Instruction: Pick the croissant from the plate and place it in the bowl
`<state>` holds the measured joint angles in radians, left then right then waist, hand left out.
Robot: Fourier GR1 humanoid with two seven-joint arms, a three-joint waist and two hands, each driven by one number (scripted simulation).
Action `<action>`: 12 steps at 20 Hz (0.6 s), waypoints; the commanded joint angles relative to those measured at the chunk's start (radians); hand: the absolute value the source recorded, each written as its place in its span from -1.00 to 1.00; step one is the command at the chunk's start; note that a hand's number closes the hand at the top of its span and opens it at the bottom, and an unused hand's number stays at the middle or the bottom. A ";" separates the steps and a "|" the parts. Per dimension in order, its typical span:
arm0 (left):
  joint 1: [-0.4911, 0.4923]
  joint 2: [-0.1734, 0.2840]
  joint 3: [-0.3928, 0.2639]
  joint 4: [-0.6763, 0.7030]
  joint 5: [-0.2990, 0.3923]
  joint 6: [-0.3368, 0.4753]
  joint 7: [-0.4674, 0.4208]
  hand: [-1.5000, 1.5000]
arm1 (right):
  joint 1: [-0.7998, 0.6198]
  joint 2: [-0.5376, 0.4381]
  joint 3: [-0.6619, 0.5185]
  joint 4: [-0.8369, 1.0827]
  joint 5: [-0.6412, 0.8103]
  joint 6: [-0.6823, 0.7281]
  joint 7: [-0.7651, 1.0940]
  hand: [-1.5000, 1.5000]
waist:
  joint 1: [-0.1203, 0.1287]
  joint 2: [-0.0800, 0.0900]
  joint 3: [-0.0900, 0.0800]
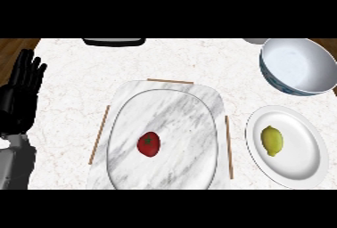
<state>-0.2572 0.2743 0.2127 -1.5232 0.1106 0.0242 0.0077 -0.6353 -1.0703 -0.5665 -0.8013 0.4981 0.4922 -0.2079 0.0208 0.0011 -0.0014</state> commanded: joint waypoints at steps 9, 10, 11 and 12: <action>0.020 0.023 0.022 -0.030 0.016 -0.026 0.015 0.00 | -0.216 0.232 0.217 0.074 0.092 -0.077 0.170 1.00 | 0.007 0.003 0.002; -0.036 0.021 0.036 0.092 0.019 -0.037 -0.047 0.00 | -0.221 0.265 0.228 0.121 0.109 -0.120 0.145 1.00 | 0.005 0.010 0.002; -0.030 -0.009 0.002 0.084 -0.004 -0.025 -0.066 0.00 | -0.237 0.303 0.247 0.126 0.126 -0.150 0.168 1.00 | 0.006 0.010 0.002; -0.042 0.017 0.016 0.020 0.016 -0.016 0.037 0.00 | -0.214 0.286 0.240 0.152 0.125 -0.156 0.113 1.00 | 0.001 0.005 0.002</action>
<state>-0.2729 0.2886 0.2320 -1.4873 0.1223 -0.0012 -0.0057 -0.8311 -0.8425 -0.3627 -0.7149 0.5902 0.3973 -0.0703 0.0237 0.0066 -0.0002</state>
